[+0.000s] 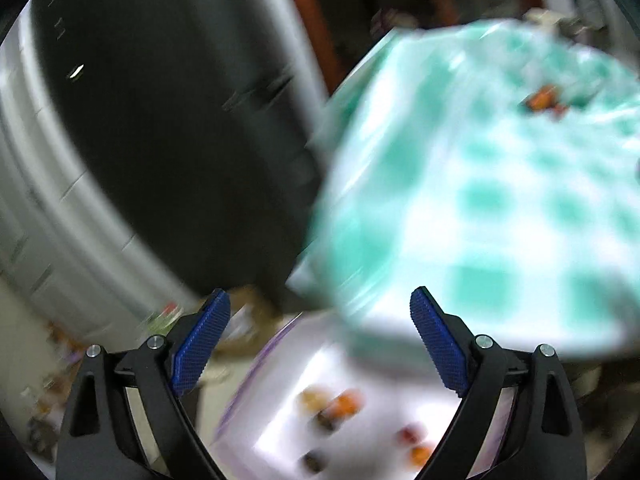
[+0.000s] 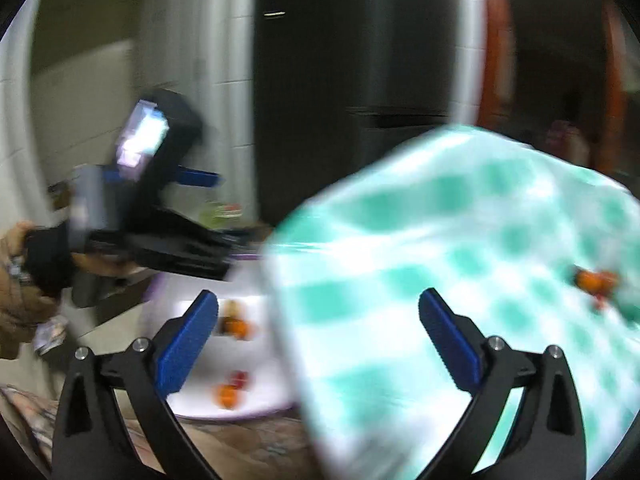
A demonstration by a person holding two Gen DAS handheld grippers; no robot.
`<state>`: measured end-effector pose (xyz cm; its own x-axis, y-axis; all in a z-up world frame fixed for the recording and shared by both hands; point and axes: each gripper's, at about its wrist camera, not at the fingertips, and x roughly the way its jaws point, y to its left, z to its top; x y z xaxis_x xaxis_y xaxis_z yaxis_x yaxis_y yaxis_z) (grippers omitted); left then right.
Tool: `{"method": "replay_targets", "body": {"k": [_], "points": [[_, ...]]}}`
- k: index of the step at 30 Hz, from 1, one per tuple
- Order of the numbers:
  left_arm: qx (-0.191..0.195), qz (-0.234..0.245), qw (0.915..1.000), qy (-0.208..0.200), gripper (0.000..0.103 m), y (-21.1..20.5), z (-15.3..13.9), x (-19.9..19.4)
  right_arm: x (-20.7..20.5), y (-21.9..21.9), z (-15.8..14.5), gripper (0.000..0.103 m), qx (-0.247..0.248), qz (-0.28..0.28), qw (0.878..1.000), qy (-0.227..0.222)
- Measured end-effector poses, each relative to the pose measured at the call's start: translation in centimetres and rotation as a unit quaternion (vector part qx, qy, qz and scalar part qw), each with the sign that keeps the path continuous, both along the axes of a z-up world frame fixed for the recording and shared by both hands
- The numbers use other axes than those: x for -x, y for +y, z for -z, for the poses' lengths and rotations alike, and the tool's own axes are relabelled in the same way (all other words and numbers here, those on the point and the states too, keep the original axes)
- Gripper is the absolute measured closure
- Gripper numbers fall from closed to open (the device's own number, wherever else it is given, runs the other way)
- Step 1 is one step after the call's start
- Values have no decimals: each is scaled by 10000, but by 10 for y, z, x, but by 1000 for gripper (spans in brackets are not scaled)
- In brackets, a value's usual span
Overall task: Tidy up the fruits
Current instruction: 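Grasp a dark mangosteen with the left tool while the right tool grasps a red tomato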
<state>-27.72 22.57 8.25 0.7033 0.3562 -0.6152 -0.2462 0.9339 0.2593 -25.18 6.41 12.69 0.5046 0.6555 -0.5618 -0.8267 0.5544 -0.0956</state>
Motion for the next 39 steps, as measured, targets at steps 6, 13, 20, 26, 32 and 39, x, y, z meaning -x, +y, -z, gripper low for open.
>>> {"method": "replay_targets", "body": {"k": [6,13,20,26,32,39], "points": [[1097,1382,9840,-268,14,-100,-1,-98,-83,-116,24,2,29,1799,9828,426],[2179,1519,9640,85,14,-164,51,-253,-205,-227,85,2,-191,3525,9247,1426],[2438,1491,9583,-22,14,-173,68,-332,-300,-258,112,2,-368,4000,9003,1676],[3209,1489,9353,-30,14,-156,71,-343,-367,-226,109,4,-108,3664,9189,1457],[3214,1509,9348,39,14,-158,72,-344,-428,-207,114,24,158,3639,9171,1619],[3187,1500,9358,123,14,-161,72,-345,-456,-202,120,52,447,3717,9133,1606]]}}
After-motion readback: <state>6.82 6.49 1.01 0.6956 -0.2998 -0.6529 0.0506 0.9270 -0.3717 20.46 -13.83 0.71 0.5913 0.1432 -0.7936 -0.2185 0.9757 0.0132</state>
